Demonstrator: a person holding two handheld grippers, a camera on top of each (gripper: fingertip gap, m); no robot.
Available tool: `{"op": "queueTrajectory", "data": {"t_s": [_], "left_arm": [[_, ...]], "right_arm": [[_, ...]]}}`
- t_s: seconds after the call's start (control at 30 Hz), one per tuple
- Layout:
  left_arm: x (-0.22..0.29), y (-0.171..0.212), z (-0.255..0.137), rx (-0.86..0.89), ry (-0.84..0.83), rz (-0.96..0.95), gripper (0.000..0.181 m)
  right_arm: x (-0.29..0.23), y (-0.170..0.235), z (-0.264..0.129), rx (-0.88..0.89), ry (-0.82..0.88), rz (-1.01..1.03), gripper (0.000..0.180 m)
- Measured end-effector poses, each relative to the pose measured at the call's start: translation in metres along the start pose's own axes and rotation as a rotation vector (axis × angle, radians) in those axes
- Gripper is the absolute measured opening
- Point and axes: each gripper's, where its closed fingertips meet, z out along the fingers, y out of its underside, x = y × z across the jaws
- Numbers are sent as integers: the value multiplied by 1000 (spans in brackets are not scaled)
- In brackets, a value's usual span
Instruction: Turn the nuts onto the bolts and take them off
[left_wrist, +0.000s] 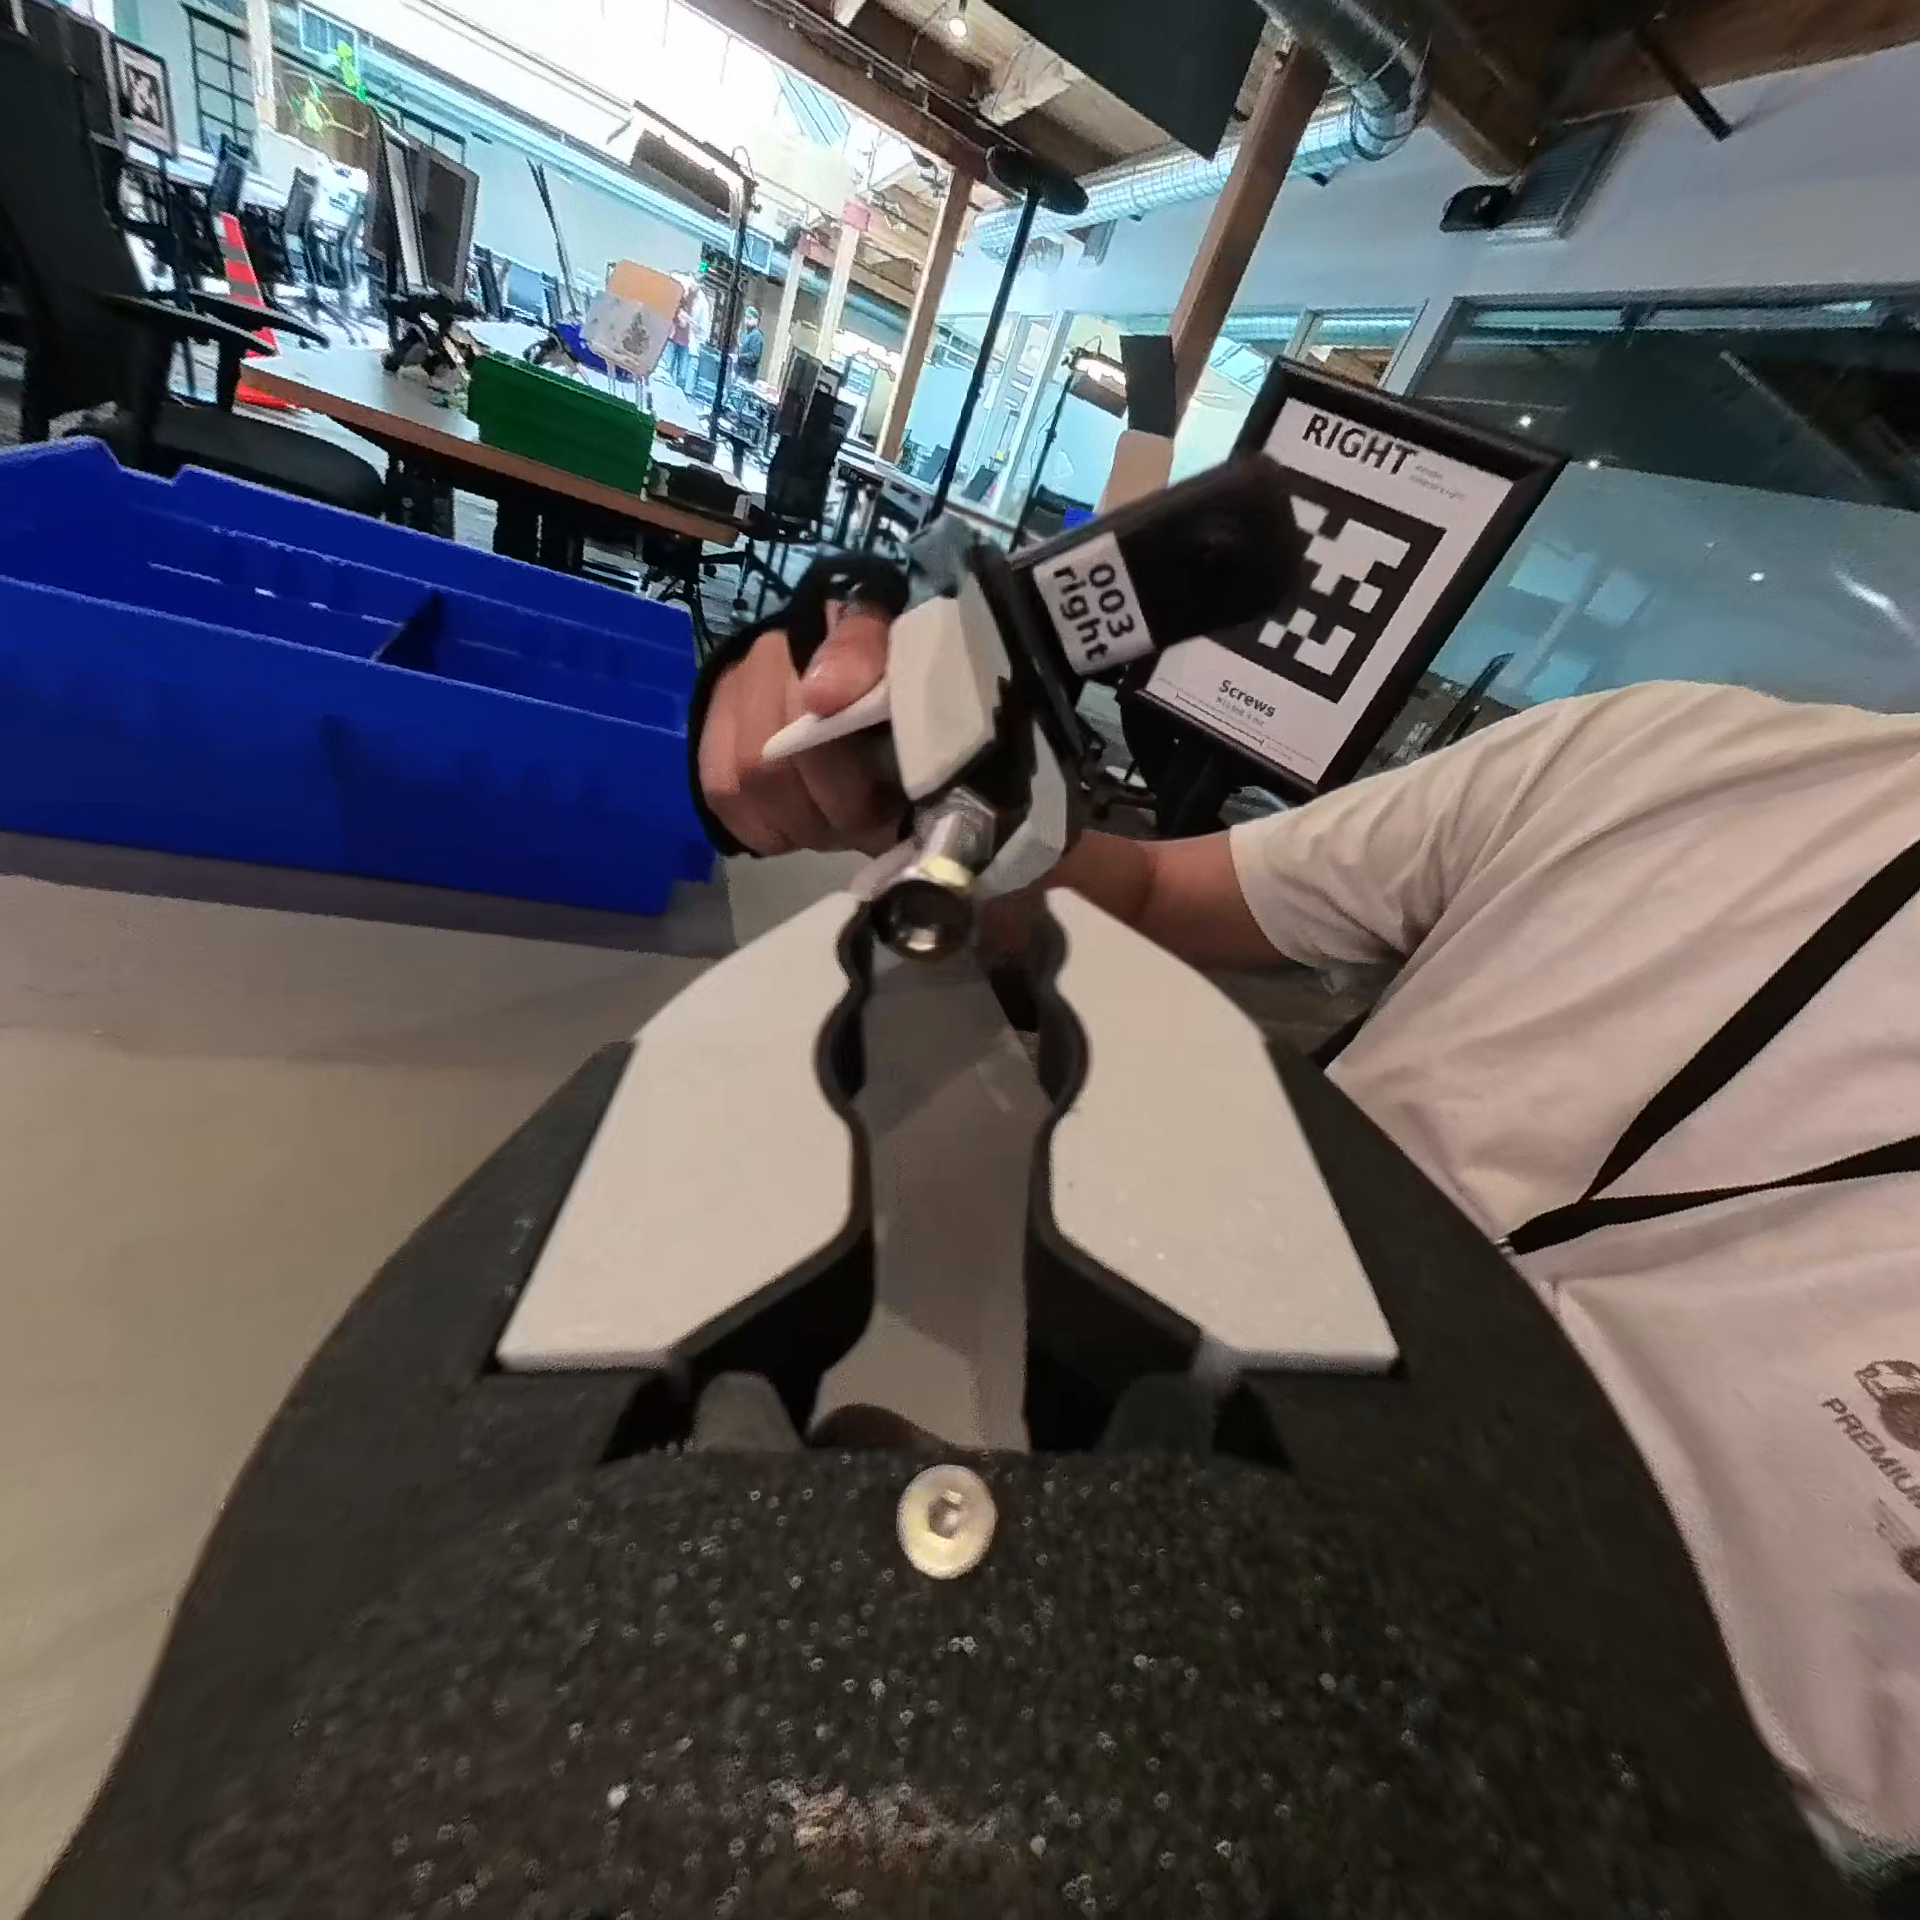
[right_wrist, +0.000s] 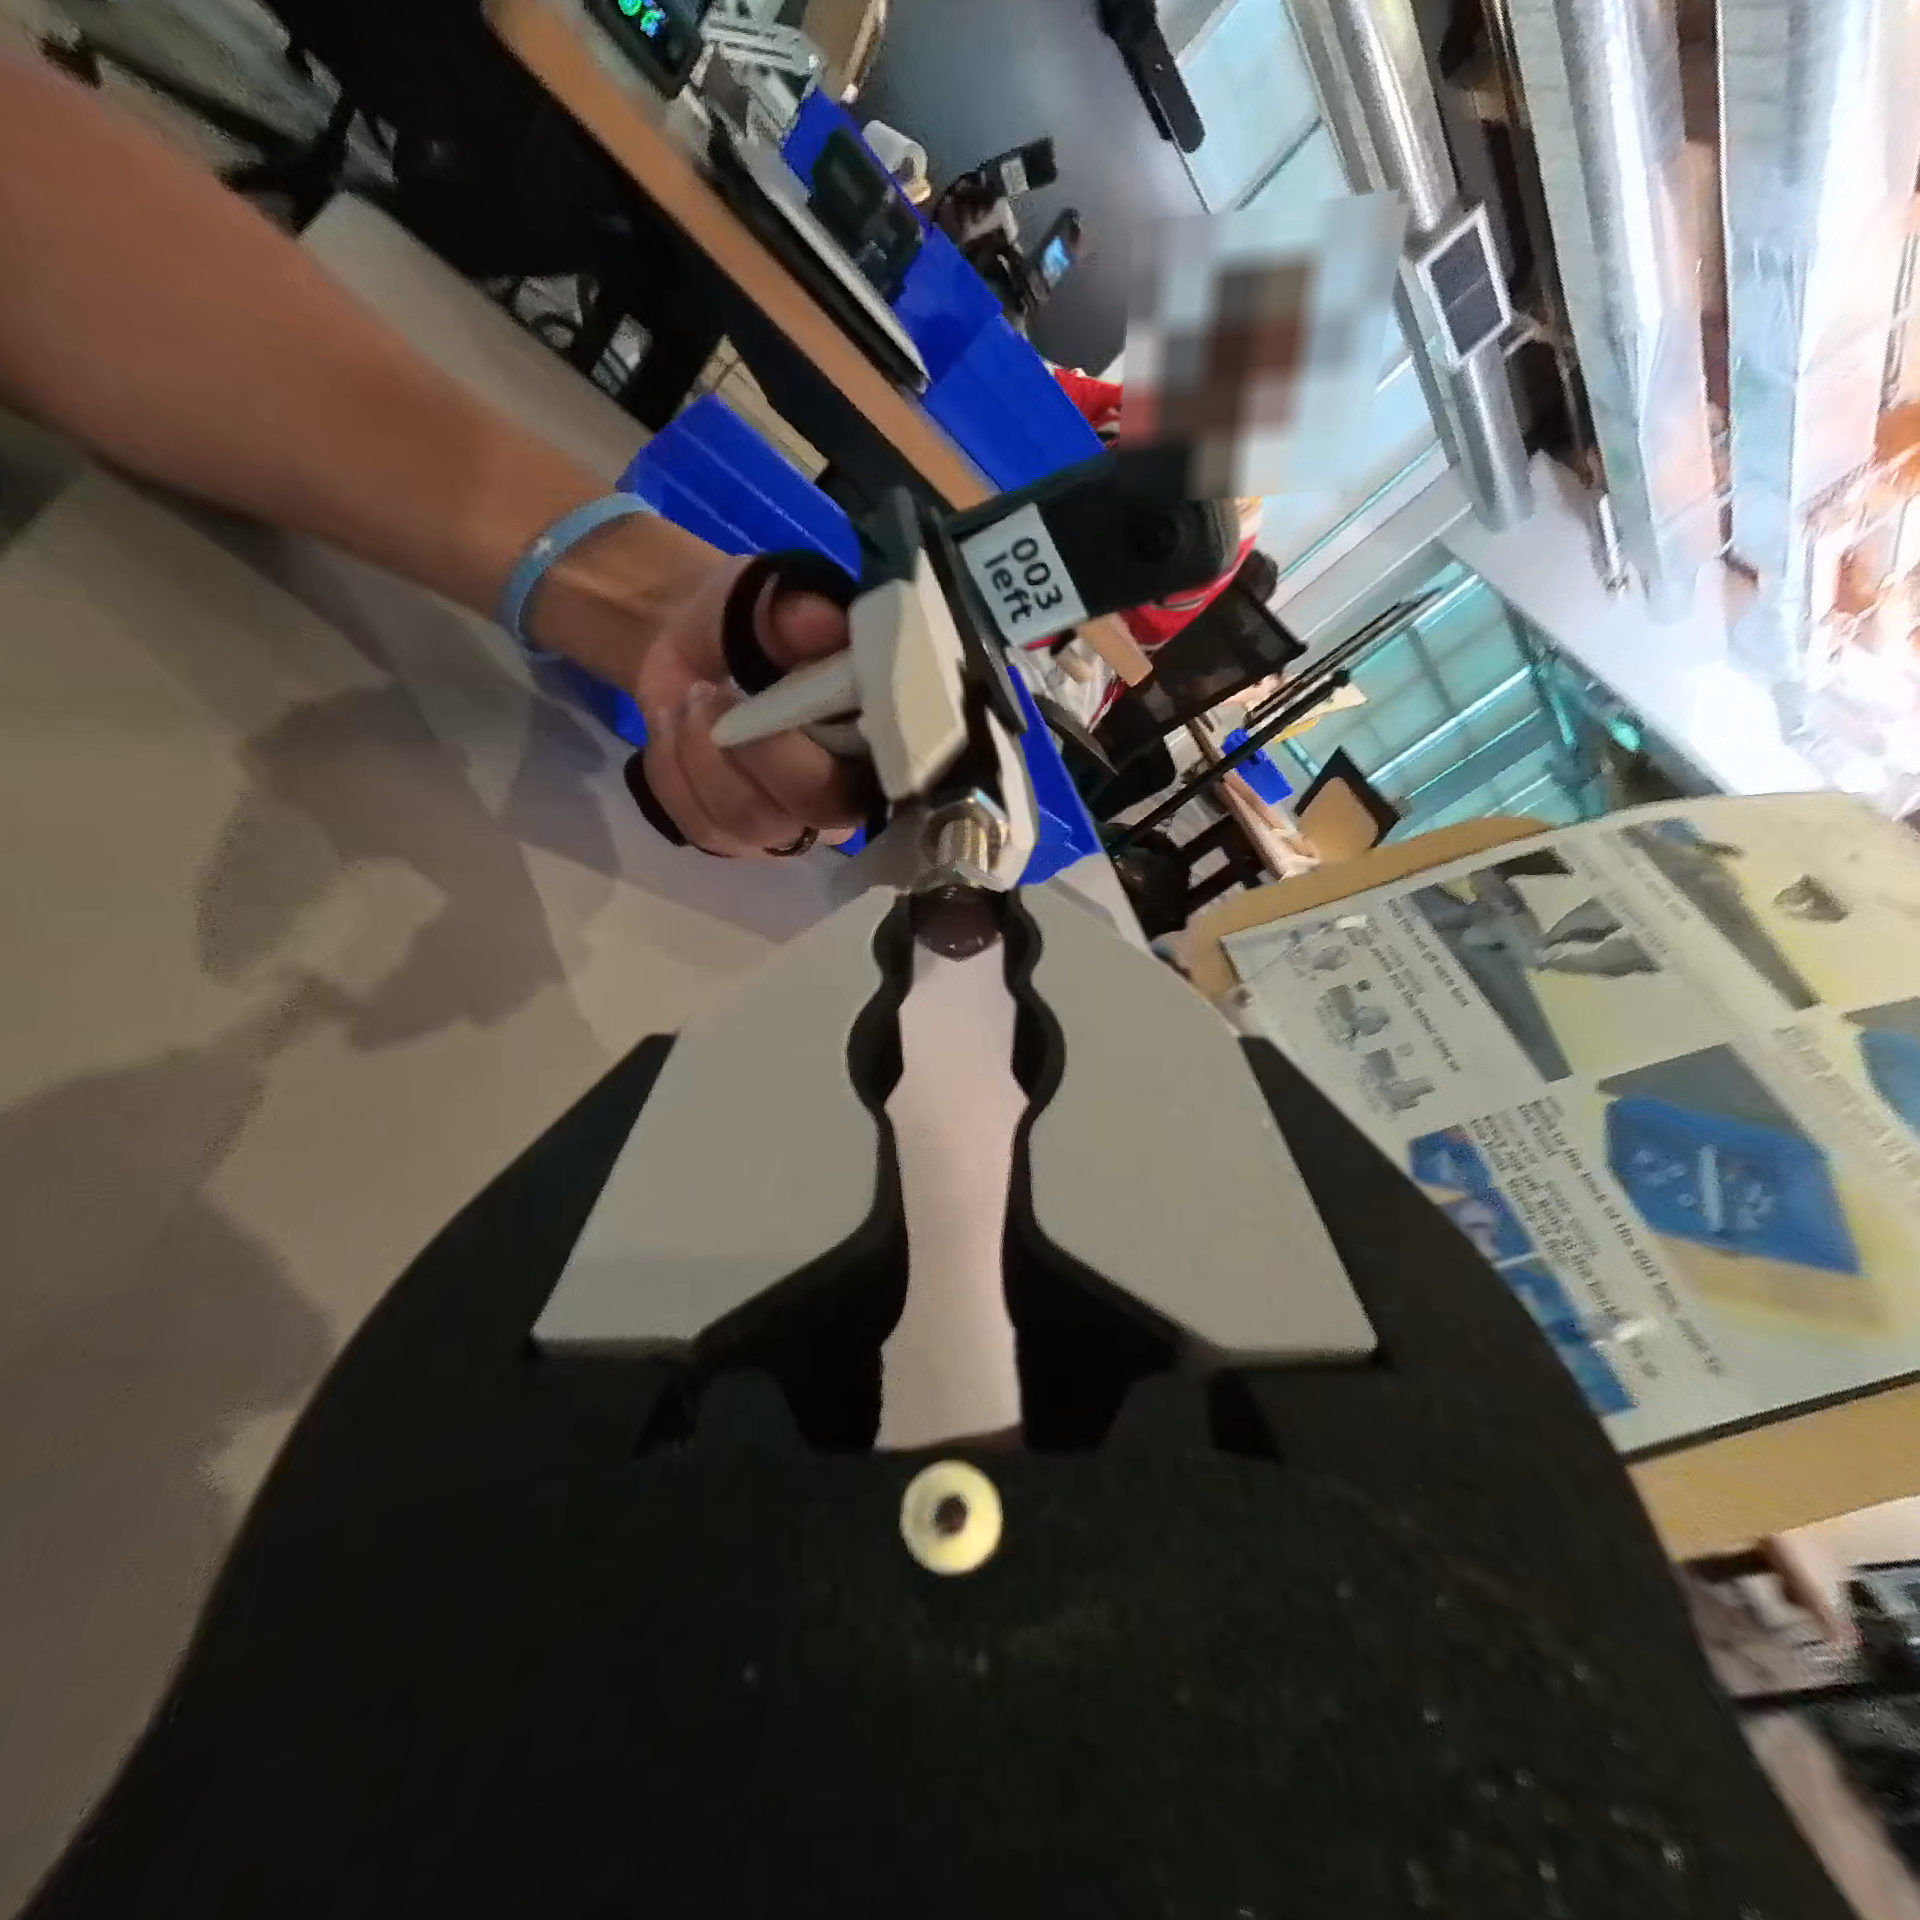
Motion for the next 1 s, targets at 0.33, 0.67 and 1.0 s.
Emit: {"op": "queueTrajectory", "data": {"t_s": [0.33,0.67,1.0], "left_arm": [[-12,-9,-5,-168,-433,581,45],[4,-9,1,-379,-647,995,43],[3,-6,3,-360,-592,990,20]], "right_arm": [[9,-5,-7,240,-239,790,16],[-1,-12,-4,392,-493,1251,16],[-3,-14,-3,386,-499,1239,16]]}}
